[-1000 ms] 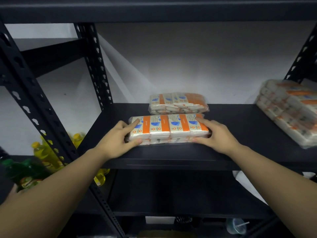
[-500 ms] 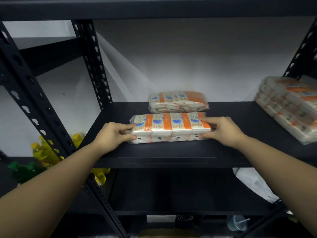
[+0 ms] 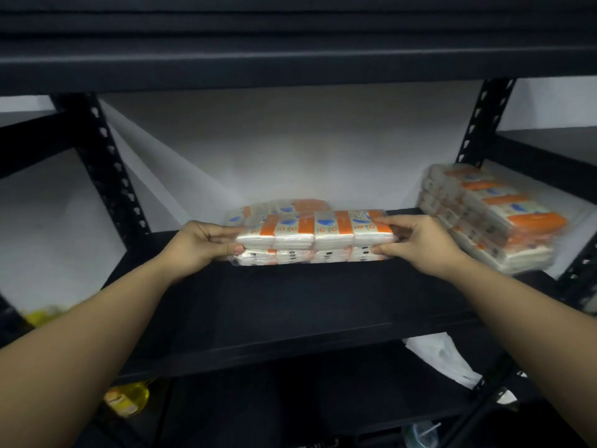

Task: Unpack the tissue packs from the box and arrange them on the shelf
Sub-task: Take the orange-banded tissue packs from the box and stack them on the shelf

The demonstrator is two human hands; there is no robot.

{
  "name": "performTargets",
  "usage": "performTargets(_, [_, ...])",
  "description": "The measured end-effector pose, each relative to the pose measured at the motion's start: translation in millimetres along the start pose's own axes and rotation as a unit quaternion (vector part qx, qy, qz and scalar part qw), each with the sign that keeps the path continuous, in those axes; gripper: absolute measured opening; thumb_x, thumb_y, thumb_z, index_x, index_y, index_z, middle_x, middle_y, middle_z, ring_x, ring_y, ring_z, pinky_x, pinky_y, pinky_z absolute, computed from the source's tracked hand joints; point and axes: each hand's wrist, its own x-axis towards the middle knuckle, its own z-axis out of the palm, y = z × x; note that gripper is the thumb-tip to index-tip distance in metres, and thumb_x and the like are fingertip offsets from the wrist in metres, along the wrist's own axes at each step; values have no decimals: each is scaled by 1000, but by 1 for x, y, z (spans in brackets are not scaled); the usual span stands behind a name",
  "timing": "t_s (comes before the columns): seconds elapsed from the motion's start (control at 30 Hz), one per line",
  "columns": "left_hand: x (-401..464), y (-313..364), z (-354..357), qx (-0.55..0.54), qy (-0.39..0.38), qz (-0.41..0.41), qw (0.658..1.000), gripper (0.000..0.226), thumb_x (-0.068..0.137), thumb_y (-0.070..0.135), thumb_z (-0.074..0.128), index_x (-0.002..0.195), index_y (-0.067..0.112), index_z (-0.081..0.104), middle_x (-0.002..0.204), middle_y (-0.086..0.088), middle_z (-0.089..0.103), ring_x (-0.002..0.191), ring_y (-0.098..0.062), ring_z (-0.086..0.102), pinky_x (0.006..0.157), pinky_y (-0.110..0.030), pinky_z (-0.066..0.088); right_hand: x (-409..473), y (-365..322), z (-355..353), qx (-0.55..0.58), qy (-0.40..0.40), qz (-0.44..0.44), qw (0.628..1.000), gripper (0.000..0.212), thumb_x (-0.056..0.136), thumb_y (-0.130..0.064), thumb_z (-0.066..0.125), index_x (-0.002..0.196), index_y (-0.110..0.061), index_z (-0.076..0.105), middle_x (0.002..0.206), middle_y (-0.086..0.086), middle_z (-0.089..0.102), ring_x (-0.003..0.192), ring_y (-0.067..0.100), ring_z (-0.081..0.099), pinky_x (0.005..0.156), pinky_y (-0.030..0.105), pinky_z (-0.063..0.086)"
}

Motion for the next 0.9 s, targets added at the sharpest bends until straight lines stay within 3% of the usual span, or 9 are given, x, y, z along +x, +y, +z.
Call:
performTargets(0.07, [28, 11, 21, -28, -16, 1, 999, 44, 82, -5, 77, 123, 10, 73, 110, -11, 78, 96, -22, 77, 82, -26, 62, -5, 10, -28, 14, 28, 10, 999, 65, 72, -13, 94, 132, -21, 70, 109, -9, 78, 104, 11, 75, 100, 36, 58])
performTargets(0.17, [68, 28, 61, -87, -45, 4, 995, 47, 80, 2, 79, 125, 9, 72, 116, -12, 76, 105, -27, 75, 88, -33, 62, -18, 25, -69, 22, 82, 18, 996, 61, 68, -23, 95, 125, -20, 74, 104, -7, 80, 98, 14, 76, 95, 44, 60])
performTargets(0.27, [108, 46, 103, -95, -59, 36, 993, 46, 82, 5, 77, 128, 7, 70, 117, -9, 77, 109, -23, 73, 89, -28, 60, -33, 37, -107, 33, 147, 20, 988, 65, 61, -28, 93, 123, -19, 75, 102, -4, 80, 96, 16, 77, 93, 44, 61])
performTargets(0.4, [157, 68, 162, -142, -78, 46, 986, 39, 92, 5, 70, 131, 1, 67, 119, -14, 75, 110, -26, 73, 93, -34, 60, -51, 48, -147, 25, 209, 29, 977, 61, 65, -22, 93, 123, -18, 76, 103, -2, 80, 93, 12, 77, 88, 33, 62])
performTargets(0.53, [204, 89, 216, -179, -46, 58, 981, 29, 95, 10, 71, 122, 0, 72, 113, -11, 77, 111, -23, 72, 90, -25, 60, -61, 58, -167, -12, 284, 36, 958, 58, 69, -20, 95, 123, -21, 77, 97, -10, 79, 91, 3, 75, 91, 28, 59])
performTargets(0.67, [250, 110, 259, -207, -26, 54, 976, 28, 94, 19, 76, 118, 4, 74, 114, -9, 77, 111, -21, 72, 98, -35, 58, -64, 58, -174, -37, 333, 34, 942, 55, 73, -23, 94, 125, -25, 75, 102, -13, 78, 92, -4, 73, 89, 20, 58])
performTargets(0.9, [303, 140, 330, -190, 14, 72, 979, 14, 94, 14, 74, 108, 11, 76, 103, -2, 76, 102, -17, 73, 89, -27, 60, -64, 63, -177, -111, 400, 54, 908, 53, 79, -29, 89, 129, -28, 72, 103, -15, 73, 90, -13, 65, 83, 2, 48])
